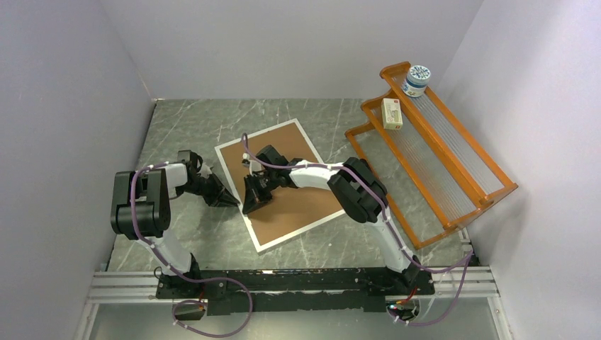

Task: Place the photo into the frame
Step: Install the photo frame at the center of the board.

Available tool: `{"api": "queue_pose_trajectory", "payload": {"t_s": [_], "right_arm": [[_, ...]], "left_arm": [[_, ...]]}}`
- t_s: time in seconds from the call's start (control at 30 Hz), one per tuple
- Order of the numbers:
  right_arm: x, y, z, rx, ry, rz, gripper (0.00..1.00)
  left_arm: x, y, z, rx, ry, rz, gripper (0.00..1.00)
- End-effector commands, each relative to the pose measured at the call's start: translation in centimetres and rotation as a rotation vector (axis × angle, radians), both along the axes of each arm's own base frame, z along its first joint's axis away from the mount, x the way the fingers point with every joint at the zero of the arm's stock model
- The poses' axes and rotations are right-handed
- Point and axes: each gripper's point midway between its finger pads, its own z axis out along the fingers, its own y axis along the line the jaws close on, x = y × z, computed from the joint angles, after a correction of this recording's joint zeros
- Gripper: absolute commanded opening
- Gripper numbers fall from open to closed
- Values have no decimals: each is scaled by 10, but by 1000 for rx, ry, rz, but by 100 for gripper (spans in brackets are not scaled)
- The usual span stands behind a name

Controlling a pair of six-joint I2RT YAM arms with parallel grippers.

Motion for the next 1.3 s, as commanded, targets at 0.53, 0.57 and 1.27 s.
{"api": "queue_pose_trajectory", "payload": {"t_s": [0.53, 0.57, 1.27], "right_arm": [[26, -41, -68, -262, 32, -149, 8], [25, -44, -71, -279, 29, -149, 8], [43, -118, -116, -653, -60, -251, 12]], "left_arm": [[-33, 25, -45, 213, 136, -30, 6], [-33, 25, -45, 213, 137, -31, 6], [-35, 26, -45, 215, 172, -41, 6]]}}
